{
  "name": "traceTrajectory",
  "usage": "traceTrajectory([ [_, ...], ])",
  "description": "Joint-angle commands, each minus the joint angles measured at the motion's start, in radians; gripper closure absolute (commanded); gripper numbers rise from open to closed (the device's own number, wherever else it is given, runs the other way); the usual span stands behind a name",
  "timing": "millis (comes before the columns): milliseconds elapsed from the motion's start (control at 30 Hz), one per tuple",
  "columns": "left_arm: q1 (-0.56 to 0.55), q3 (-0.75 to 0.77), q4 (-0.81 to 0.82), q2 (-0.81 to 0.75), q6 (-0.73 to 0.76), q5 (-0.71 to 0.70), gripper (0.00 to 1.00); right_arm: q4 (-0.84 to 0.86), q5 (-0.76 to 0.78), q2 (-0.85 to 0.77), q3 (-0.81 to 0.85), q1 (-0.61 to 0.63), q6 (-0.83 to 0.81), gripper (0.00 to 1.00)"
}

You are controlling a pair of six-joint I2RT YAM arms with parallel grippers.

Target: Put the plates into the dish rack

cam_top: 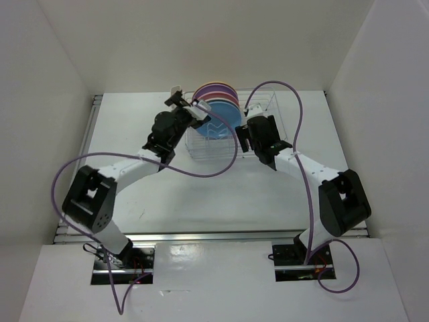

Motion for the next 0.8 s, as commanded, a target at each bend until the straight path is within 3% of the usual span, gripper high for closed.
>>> traceTrajectory([
  [0, -0.002, -0.03, -0.088, -0.151, -0.082, -0.04, 0.0, 0.036, 0.01, 0.014, -0.008, -0.005, -0.007, 0.0],
  [133, 0.053, -0.009, -0.266, -0.177, -0.205, -0.06, 0.0, 0.036, 0.01, 0.023, 0.024, -0.005, 0.002, 0.0],
  [267, 0.179, 0.117, -0.531, -0.076, -0.494, -0.097, 0.0, -0.014, 0.055, 0.034, 0.078, -0.005, 0.002, 0.0],
  [333, 0.283, 0.158, -0.61, -0.059, -0.593, -0.039, 0.0, -0.028, 0.106, 0.024, 0.114, -0.005, -0.007, 0.0],
  [367, 0.323, 0.158, -0.61, -0.059, -0.716, 0.05, 0.0, -0.028, 0.137, 0.003, 0.125, -0.005, -0.007, 0.0],
  [467, 0.461, 0.105, -0.523, -0.092, -0.868, 0.272, 0.0, -0.028, 0.316, -0.053, 0.182, -0.005, -0.042, 0.0],
  [600, 0.458, 0.056, -0.394, -0.212, -0.8, 0.276, 0.0, 0.18, 0.389, -0.192, 0.237, -0.005, -0.222, 0.0],
  [733, 0.434, 0.173, -0.488, -0.235, -0.71, 0.29, 0.0, 0.2, 0.291, -0.238, 0.412, -0.005, -0.269, 0.0],
  [767, 0.434, 0.26, -0.519, -0.222, -0.698, 0.29, 0.0, 0.191, 0.261, -0.238, 0.505, -0.005, -0.269, 0.0],
])
